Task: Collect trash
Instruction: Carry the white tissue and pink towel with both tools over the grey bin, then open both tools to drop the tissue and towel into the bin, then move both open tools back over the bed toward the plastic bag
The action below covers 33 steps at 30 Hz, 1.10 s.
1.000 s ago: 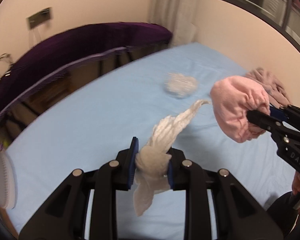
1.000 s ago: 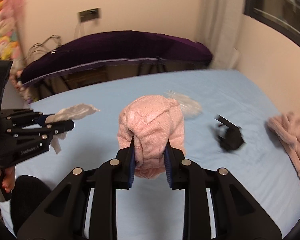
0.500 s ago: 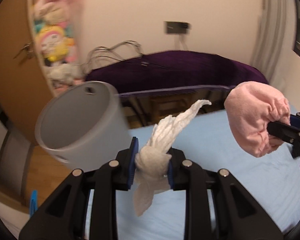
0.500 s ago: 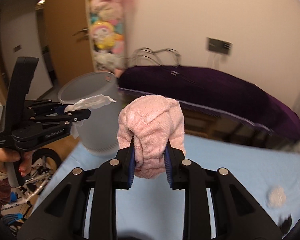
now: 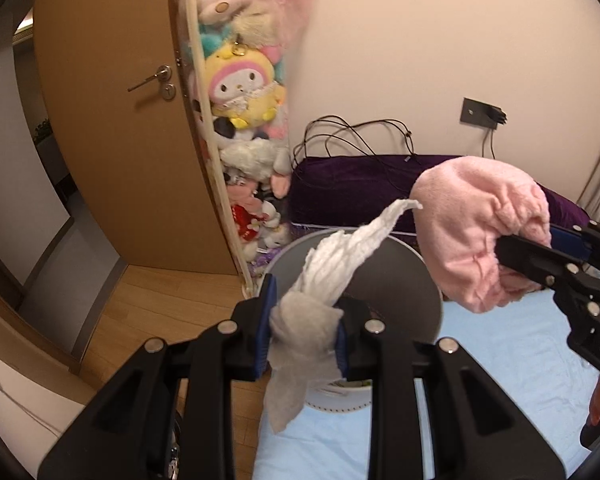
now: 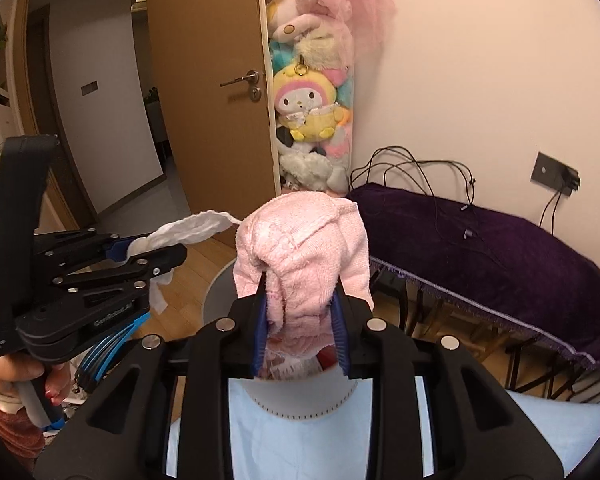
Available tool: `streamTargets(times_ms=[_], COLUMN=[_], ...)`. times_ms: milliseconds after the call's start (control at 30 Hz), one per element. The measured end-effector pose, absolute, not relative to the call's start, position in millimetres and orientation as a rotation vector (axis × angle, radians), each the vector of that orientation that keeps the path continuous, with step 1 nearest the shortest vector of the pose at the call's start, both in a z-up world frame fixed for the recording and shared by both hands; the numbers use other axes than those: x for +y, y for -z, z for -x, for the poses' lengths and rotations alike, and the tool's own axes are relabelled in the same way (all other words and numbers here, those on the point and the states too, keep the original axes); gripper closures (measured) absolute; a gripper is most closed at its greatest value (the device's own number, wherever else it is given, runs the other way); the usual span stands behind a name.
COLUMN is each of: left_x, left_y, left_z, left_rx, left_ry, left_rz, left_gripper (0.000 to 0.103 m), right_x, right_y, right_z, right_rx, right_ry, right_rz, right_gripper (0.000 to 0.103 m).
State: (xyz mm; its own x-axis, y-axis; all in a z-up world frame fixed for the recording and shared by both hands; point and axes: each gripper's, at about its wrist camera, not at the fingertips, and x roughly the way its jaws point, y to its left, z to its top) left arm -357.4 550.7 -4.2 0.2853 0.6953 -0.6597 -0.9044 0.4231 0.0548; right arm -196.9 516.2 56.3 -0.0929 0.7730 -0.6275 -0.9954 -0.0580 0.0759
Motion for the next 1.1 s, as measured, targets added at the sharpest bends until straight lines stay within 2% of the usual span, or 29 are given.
streamTargets(times_ms=[33,100,133,167,200,233,567,1100], left_x=[556.4,566.1,569.7,574.2,576.7,578.3,537.7,356.3], left_y=[0.5,-2.2,-2.9,-3.2,-3.5,-4.2,1.0,49.3], left_z=[360.0,360.7,360.5,361.0,361.9,362.6,345.6,206.0], left_rx=[0.666,0.665,0.666,0.663,0.651,0.635,0.606,0.673], left_ry=[-1.112,-1.126,-1.132,-1.141,-1.159,-1.171,-1.077,-0.671], left_rz=[0.36,0.36,0.364,0.368,0.371,0.367,0.295,0.1], left_gripper=[0.076,0.073,0.062,0.038,0.025,0.017,0.017,0.017], right_x=[525.2,537.2,544.8,545.1,544.8,545.8,489.2,266.6], right_y=[-58.7,-61.9,-62.5,-63.0,-63.0,-63.2,-61.3,-24.2], right_z=[199.9,202.6,202.9,202.6,202.2,201.8,169.9,88.1], right_rx=[0.575,0.575,0.581,0.583,0.587,0.594,0.581,0.514], right_ry=[-1.579,-1.568,-1.554,-1.548,-1.548,-1.553,-1.533,-1.149], right_rz=[0.502,0.503,0.504,0.501,0.499,0.493,0.428,0.457], right_gripper=[0.073,0.059,0.057,0.051,0.048,0.047,0.046,0.046])
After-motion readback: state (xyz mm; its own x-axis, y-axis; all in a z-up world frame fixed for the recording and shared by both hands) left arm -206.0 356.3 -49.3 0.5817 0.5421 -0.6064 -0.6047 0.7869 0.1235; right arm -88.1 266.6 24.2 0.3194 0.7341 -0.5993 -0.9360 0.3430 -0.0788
